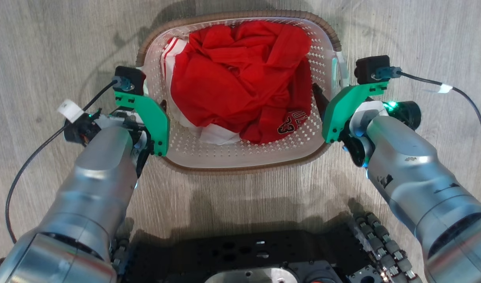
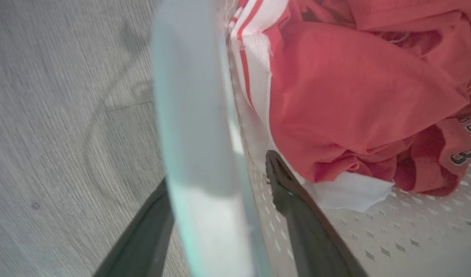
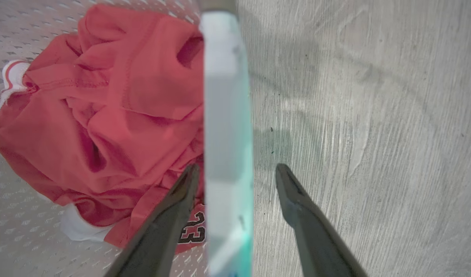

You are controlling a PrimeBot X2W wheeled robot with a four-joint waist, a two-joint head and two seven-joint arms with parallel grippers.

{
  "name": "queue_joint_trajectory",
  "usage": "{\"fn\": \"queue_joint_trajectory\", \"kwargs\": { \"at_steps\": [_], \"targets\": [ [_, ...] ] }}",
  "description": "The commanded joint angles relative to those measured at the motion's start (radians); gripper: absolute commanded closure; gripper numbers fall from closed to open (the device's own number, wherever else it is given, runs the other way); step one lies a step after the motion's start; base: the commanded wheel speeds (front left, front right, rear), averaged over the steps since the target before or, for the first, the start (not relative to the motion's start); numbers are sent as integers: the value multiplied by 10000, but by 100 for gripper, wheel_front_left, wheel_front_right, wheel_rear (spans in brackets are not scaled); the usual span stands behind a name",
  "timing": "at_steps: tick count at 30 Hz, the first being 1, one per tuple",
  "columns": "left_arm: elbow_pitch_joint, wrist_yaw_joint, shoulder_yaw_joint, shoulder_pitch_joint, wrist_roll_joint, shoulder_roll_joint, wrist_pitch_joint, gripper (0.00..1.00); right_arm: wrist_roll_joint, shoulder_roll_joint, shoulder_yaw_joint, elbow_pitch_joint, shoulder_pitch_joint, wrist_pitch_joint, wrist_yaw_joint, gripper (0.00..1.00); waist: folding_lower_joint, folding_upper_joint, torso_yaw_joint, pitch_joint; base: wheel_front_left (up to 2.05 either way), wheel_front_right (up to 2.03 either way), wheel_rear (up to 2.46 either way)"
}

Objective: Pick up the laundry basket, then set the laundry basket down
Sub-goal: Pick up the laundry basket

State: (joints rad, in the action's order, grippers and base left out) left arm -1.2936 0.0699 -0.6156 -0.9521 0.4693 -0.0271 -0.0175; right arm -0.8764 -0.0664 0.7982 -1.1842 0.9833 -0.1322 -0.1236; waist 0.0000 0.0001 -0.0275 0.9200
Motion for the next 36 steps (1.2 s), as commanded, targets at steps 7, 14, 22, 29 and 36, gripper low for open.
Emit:
{"fn": "queue_joint_trajectory", "kwargs": {
  "at_steps": [7, 14, 22, 29, 36],
  "targets": [
    [50, -78, -131, 82, 333, -231, -26, 0, -272, 162, 418, 33, -329, -37, -71, 0, 0, -1, 48, 87, 0, 0, 0],
    [154, -44, -344, 90, 772, -231, 105, 100, -523, 162, 706, -30, -243, 79, -71, 100, 0, -1, 87, 173, 0, 0, 0],
    [190, -67, -729, 116, 1115, -231, 128, 100, -736, 162, 979, -182, -191, 36, -71, 100, 0, -1, 126, 130, 0, 0, 0],
    [168, 94, -1195, 281, 1253, -231, 333, 100, -762, 144, 1345, -352, -180, 300, -71, 100, 0, -1, 107, -240, 0, 0, 0],
    [242, 290, -1790, 648, 1362, -231, 662, 100, -726, -159, 1927, -374, -267, 1028, -71, 100, 0, -1, 143, -1088, 0, 0, 0]
  ]
}}
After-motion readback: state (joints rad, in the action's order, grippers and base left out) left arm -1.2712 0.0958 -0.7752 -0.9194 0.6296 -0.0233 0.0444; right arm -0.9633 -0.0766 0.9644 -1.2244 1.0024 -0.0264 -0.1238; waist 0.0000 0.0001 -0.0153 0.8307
